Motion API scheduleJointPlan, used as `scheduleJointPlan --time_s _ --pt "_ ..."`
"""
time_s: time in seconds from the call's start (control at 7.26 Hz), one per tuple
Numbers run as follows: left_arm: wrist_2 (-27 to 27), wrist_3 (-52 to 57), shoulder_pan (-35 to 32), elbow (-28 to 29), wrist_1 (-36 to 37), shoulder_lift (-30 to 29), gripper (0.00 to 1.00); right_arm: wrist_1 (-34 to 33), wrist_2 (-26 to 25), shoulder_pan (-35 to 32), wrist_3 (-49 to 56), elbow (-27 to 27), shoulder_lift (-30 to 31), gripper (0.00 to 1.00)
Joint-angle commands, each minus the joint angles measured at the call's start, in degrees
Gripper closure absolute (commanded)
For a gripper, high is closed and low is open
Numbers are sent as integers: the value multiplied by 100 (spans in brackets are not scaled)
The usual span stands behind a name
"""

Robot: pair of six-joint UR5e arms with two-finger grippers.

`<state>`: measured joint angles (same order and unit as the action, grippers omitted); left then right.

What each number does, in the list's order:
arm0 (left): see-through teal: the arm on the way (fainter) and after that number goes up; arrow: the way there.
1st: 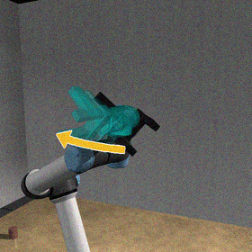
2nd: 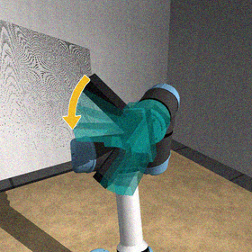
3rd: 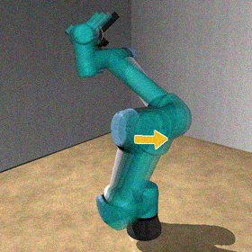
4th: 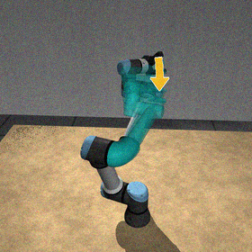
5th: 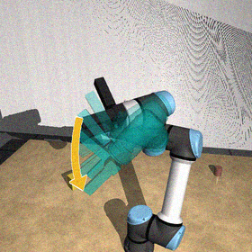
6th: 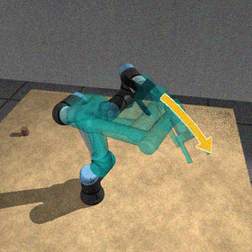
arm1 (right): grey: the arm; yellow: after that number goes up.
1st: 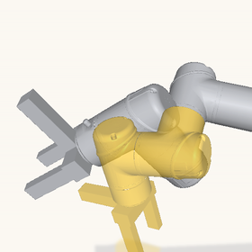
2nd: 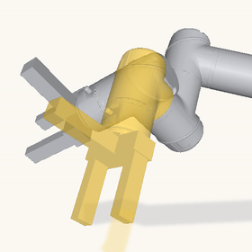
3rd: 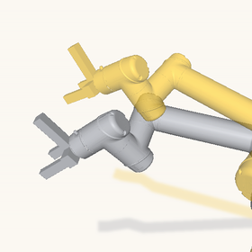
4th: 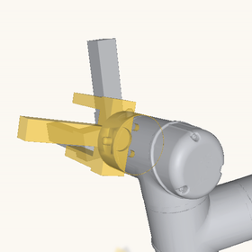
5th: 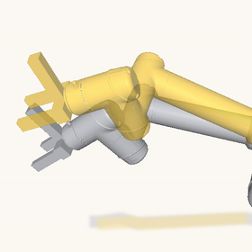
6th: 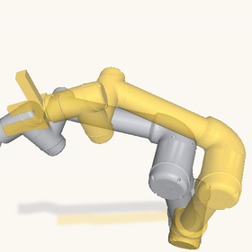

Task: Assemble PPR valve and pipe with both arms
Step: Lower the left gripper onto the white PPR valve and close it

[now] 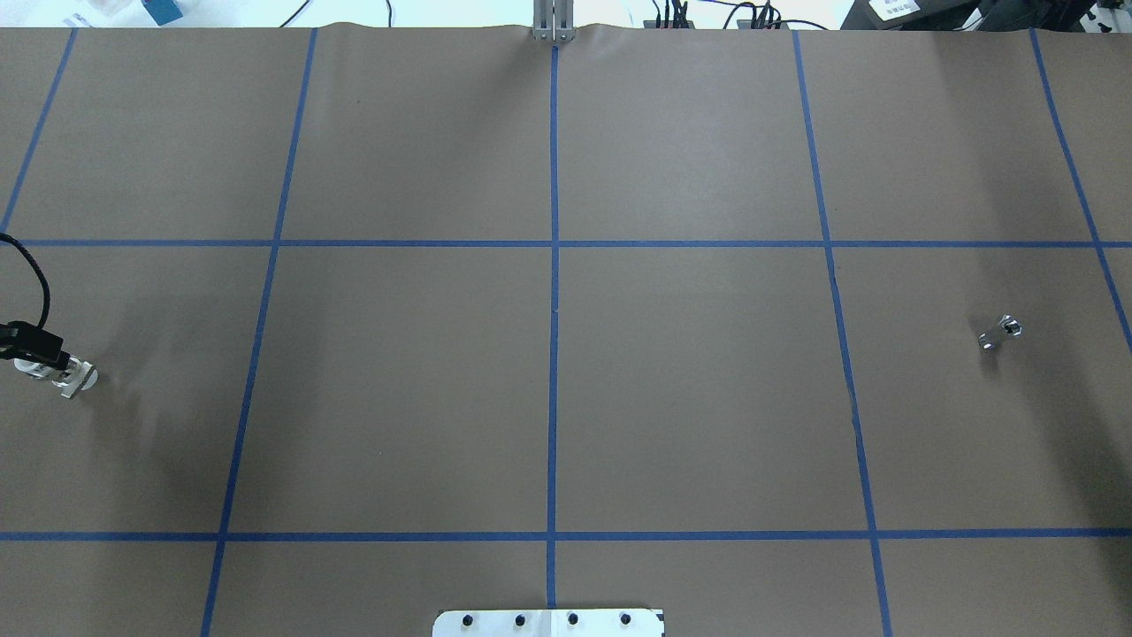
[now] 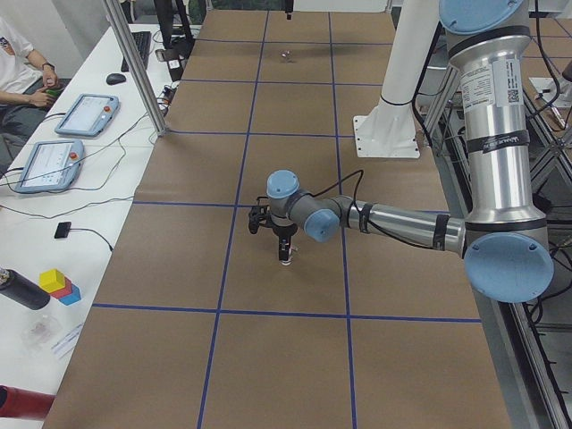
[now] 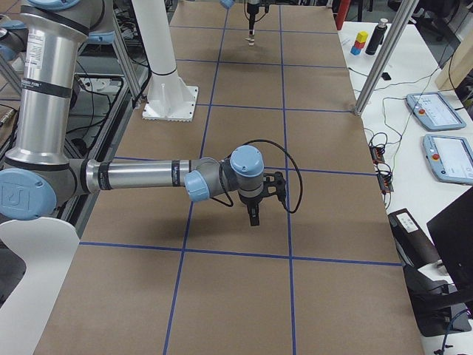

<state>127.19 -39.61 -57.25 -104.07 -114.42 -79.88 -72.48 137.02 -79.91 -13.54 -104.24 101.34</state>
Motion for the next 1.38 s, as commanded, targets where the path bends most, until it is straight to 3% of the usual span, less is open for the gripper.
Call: scheduleJointPlan --time_s 0.0,0.41,0.55,0.83,1.24 --pt "16 -12 12 36 -2 -1 20 -3 0 10 0 0 0 0" --pt "34 -160 12 71 -10 -10 36 6 0 28 9 0 0 0" --pt "42 -170 12 62 -2 -45 54 6 0 28 9 0 0 0" --pt "51 -170 12 1 24 -72 100 6 0 28 9 0 0 0" --pt "78 -196 3 -183 103 -98 100 6 0 28 9 0 0 0"
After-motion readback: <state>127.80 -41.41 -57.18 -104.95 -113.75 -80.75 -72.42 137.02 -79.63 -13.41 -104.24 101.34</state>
